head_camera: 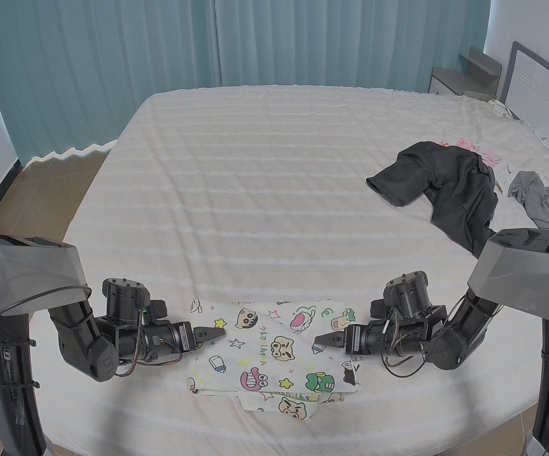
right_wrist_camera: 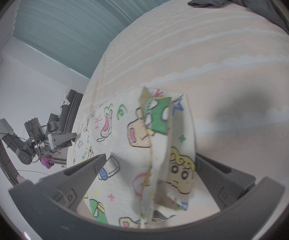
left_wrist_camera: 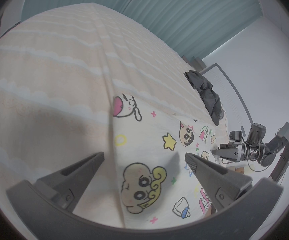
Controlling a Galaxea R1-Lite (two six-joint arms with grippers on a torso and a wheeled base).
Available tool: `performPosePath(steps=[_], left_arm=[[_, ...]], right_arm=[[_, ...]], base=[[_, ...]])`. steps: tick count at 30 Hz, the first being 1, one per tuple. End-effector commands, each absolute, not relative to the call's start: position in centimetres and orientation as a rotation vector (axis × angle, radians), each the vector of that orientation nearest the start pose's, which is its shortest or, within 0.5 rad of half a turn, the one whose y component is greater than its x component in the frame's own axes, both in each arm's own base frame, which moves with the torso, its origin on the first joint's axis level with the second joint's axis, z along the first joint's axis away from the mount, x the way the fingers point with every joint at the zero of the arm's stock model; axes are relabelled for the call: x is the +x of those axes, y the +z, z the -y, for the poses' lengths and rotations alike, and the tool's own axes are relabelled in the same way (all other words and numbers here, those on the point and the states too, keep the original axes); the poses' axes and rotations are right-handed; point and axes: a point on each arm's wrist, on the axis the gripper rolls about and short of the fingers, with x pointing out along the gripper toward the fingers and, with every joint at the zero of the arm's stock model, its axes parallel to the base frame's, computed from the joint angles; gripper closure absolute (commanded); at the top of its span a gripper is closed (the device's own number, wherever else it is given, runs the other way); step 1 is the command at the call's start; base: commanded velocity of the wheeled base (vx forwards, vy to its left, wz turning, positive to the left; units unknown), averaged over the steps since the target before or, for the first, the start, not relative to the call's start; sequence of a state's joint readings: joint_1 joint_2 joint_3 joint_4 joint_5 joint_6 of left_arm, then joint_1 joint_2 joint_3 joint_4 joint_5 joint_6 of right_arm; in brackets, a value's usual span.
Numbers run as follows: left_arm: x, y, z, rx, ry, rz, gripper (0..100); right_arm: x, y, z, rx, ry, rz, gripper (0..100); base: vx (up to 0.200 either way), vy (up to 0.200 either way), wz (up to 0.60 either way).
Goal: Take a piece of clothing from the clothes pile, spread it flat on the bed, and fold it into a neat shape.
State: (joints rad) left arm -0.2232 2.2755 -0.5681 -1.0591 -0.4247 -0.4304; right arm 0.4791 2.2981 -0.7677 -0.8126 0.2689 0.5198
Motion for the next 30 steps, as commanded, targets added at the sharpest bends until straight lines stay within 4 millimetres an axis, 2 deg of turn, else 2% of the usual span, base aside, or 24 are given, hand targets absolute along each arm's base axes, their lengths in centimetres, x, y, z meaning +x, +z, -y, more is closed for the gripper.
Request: performPosePath(steps=[1, 7, 8, 19, 24, 28, 30], left_arm=[[31.6, -2.2, 8.8, -0.469, -0.486, -0.800, 0], [32.1, -1.7, 10.5, -0.548, -0.492, -0.805, 0], [32.0, -1.7, 10.6, -0.545, -0.496, -0.809, 100], [30.5, -0.8, 11.8, -0.526, -0.516, -0.822, 100], [30.0, 0.8, 11.9, -0.515, -0.498, -0.816, 100], [29.7, 1.3, 12.1, -0.496, -0.453, -0.818, 100], [29.3, 2.2, 12.7, -0.483, -0.452, -0.795, 100]], right_arm=[[31.5, -2.3, -17.8, 0.386, 0.521, -0.914, 0], [31.9, -2.1, -18.5, 0.397, 0.541, -0.903, 0], [31.9, -2.1, -18.5, 0.400, 0.544, -0.904, 100], [31.4, -0.9, -18.9, 0.443, 0.565, -0.899, 100], [30.5, 1.9, -19.1, 0.484, 0.589, -0.859, 100], [30.2, 2.7, -19.0, 0.491, 0.594, -0.847, 100], [29.9, 3.5, -18.8, 0.496, 0.599, -0.833, 100]], base=[[0.000, 0.000, 0.00], [0.000, 0.000, 0.00], [0.000, 0.000, 0.00], [0.000, 0.000, 0.00], [0.000, 0.000, 0.00], [0.000, 0.000, 0.00], [0.000, 0.000, 0.00]])
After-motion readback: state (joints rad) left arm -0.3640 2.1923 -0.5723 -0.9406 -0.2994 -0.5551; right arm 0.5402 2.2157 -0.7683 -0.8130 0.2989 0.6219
